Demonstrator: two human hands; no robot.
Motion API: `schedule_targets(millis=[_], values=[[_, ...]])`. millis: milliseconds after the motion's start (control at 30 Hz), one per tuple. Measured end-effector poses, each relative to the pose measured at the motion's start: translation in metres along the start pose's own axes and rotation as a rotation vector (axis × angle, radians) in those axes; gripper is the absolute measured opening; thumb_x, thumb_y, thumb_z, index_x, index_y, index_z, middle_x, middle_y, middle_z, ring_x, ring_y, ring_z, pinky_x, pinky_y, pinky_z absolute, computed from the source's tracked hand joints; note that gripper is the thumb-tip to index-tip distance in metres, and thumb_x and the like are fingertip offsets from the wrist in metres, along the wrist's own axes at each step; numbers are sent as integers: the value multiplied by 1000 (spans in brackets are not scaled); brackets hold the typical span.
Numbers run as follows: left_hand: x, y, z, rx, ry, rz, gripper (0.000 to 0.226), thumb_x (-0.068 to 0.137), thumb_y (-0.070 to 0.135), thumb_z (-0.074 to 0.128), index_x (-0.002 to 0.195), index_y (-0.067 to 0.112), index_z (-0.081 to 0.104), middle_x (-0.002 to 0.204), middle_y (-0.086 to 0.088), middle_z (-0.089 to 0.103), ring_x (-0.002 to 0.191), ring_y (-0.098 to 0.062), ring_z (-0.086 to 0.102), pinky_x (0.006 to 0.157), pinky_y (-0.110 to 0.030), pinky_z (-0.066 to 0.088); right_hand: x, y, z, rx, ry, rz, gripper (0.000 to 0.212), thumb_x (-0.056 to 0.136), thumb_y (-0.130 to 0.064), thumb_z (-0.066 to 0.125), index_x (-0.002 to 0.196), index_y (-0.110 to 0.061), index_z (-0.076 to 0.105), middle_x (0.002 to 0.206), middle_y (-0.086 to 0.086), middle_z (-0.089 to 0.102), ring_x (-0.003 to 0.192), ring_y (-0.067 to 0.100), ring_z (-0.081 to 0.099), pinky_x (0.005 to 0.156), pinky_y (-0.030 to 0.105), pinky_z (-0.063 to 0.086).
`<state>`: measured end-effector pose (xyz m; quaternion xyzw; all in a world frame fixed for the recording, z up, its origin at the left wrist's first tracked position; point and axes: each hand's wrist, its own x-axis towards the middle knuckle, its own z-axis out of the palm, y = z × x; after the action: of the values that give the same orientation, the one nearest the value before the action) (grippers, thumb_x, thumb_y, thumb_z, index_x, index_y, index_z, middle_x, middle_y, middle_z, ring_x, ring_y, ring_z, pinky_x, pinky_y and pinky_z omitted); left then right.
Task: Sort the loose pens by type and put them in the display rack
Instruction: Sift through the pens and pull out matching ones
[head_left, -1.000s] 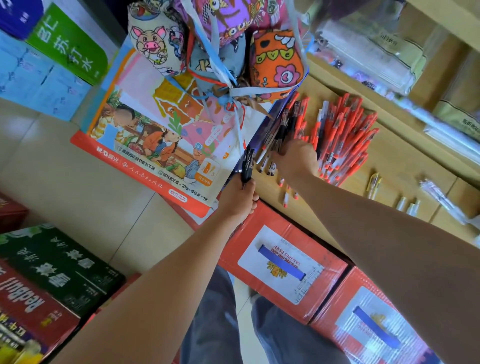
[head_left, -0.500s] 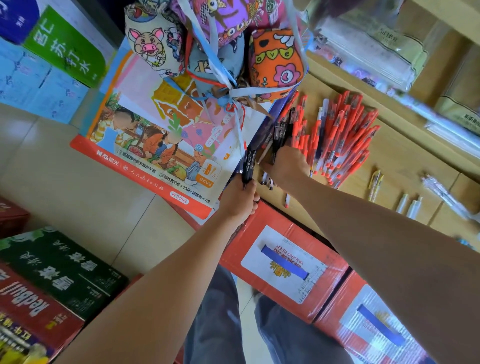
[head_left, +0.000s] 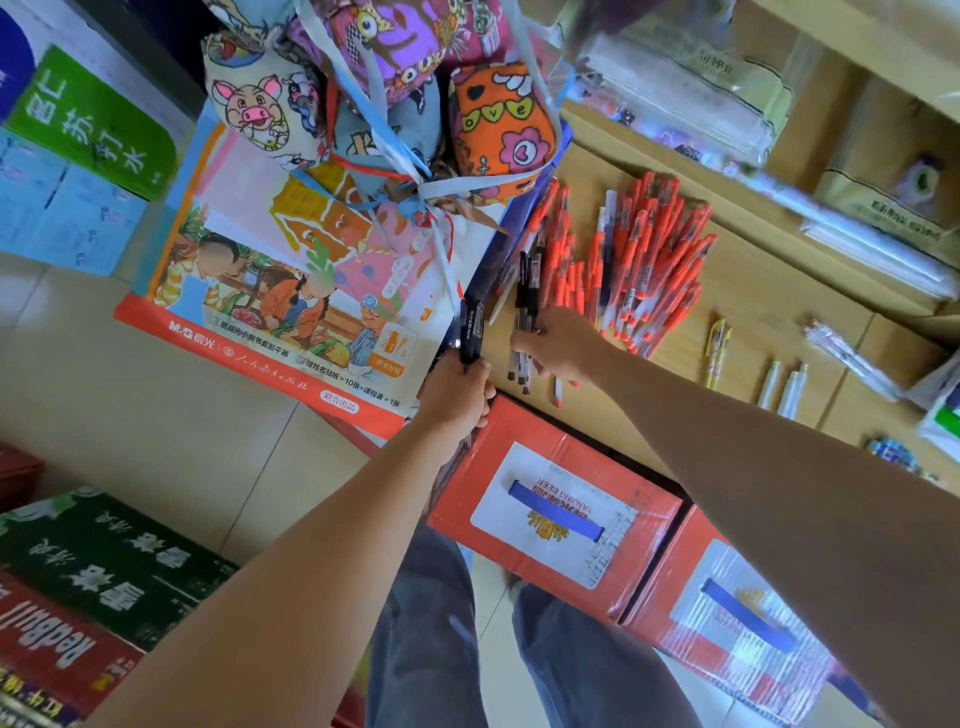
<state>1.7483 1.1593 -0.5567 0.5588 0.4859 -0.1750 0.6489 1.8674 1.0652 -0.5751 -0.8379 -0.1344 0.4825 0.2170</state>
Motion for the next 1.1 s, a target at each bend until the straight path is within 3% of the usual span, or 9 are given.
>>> schedule_targets(millis=[233,400,500,600,733,800,933,1000,1100], values=[[-7,13,28,-140,-62,-71,20,101,23,42,82,17,39,57,3,27,36,-6,22,36,-17,18,-51,23,-21,104,-188,-88,46,90,-16,55,45,-11,47,33,-8,40,31,6,38,63,24,41],[-19,20,55,-39,-50,-12,32,88,41,66,84,10,58,55,1,41,39,-8,31,37,-19,26,-78,35,-30,183,-262,-93,33,92,-16,56,59,-8,51,41,-3,40,36,10,35,48,18,33],[-27,22,72,36,-12,15,26,79,34,76,83,11,66,58,-1,56,41,-11,40,37,-19,30,-93,47,-31,180,-248,-115,32,92,-21,57,64,-5,58,43,-4,44,39,9,40,57,21,37],[-37,26,88,81,-33,57,16,80,25,74,77,11,66,53,0,55,33,-7,41,33,-15,30,-104,61,-30,233,-214,-96,34,90,-26,61,84,8,62,50,-1,44,47,11,41,61,28,36],[-40,32,107,194,18,86,16,88,24,64,79,11,60,60,0,52,48,-12,45,33,-14,30,-118,74,-37,294,-125,-138,39,92,-29,62,85,9,61,63,13,49,56,17,43,62,31,36],[-38,33,117,141,9,49,18,90,23,59,77,10,58,60,-1,50,52,-15,45,41,-21,34,-121,84,-40,354,-65,-134,35,91,-34,63,94,1,68,75,19,61,65,18,53,68,34,44],[-37,32,140,107,-96,15,20,94,29,57,81,13,58,68,1,56,60,-13,52,54,-25,39,-127,103,-46,477,-27,-79,34,92,-34,60,114,-8,65,93,-3,63,71,5,53,66,21,43],[-37,31,152,91,-152,-10,20,94,32,56,90,13,59,80,3,61,72,-10,57,61,-23,42,-125,115,-49,523,-10,-57,38,92,-33,61,122,-10,60,114,-2,61,78,4,54,64,18,42],[-31,32,166,49,-241,-71,24,93,39,57,94,15,60,100,1,67,93,-12,62,74,-23,44,-123,131,-55,599,18,-44,41,88,-31,67,122,-10,59,124,-2,61,105,9,58,85,20,44]])
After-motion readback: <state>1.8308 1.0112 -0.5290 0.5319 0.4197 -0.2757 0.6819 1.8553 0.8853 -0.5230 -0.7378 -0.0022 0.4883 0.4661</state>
